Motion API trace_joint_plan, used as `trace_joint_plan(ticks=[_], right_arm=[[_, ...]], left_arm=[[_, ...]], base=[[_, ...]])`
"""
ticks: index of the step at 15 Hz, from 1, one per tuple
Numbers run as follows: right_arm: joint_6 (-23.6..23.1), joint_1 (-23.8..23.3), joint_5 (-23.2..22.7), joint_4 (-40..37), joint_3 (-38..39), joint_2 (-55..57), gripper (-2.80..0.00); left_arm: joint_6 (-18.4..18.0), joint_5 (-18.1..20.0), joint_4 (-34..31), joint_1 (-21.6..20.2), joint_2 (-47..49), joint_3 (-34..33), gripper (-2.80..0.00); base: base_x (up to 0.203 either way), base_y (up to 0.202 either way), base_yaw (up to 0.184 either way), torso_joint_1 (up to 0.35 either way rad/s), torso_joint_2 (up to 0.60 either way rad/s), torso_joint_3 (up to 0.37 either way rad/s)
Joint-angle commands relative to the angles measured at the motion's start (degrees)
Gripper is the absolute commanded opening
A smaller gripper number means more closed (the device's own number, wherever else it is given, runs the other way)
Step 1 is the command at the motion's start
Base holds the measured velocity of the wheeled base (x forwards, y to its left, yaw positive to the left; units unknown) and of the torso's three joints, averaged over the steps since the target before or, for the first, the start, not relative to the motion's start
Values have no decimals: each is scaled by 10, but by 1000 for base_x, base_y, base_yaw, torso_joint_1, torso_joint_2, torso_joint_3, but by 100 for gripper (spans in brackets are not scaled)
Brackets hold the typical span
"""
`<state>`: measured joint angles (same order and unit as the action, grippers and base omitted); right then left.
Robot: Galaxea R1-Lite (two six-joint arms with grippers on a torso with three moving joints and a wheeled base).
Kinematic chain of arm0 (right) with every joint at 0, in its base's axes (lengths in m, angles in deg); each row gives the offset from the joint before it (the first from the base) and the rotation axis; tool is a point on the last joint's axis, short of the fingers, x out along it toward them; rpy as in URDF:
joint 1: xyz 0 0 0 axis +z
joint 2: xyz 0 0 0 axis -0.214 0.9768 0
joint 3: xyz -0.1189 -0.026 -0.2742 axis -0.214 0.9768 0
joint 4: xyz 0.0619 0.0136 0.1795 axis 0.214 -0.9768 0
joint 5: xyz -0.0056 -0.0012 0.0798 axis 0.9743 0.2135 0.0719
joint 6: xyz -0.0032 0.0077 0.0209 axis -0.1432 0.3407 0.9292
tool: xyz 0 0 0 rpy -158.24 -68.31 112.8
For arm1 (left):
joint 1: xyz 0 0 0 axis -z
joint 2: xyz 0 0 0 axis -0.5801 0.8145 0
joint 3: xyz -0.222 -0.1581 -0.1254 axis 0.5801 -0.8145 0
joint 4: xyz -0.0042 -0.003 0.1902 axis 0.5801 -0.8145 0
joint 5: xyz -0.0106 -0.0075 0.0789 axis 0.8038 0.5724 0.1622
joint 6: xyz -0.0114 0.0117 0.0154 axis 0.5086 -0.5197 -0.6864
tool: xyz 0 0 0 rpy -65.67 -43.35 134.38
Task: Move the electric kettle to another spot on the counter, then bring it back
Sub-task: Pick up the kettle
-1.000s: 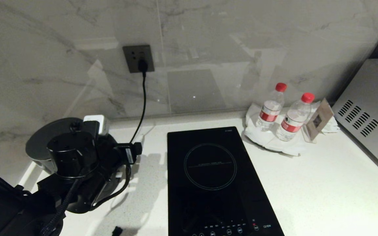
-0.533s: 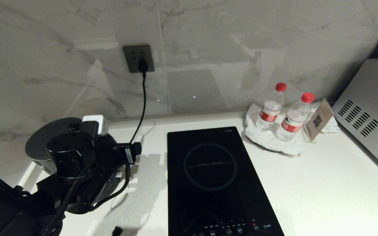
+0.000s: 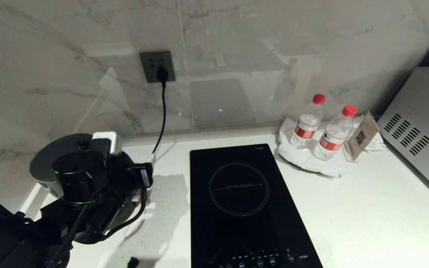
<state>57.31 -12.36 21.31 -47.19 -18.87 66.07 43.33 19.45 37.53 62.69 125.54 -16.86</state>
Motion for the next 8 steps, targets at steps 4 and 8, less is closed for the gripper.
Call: trace_joint_plan(ticks=[4,8], right_arm=[[1,0,0,0,0,0,-280],[1,0,0,0,0,0,-280]], left_arm=[[1,-2,4,0,-1,-1,-280],[0,-2,4,-1,-4,0,-280]], base=[[0,0,0,0,0,0],[0,0,0,0,0,0]])
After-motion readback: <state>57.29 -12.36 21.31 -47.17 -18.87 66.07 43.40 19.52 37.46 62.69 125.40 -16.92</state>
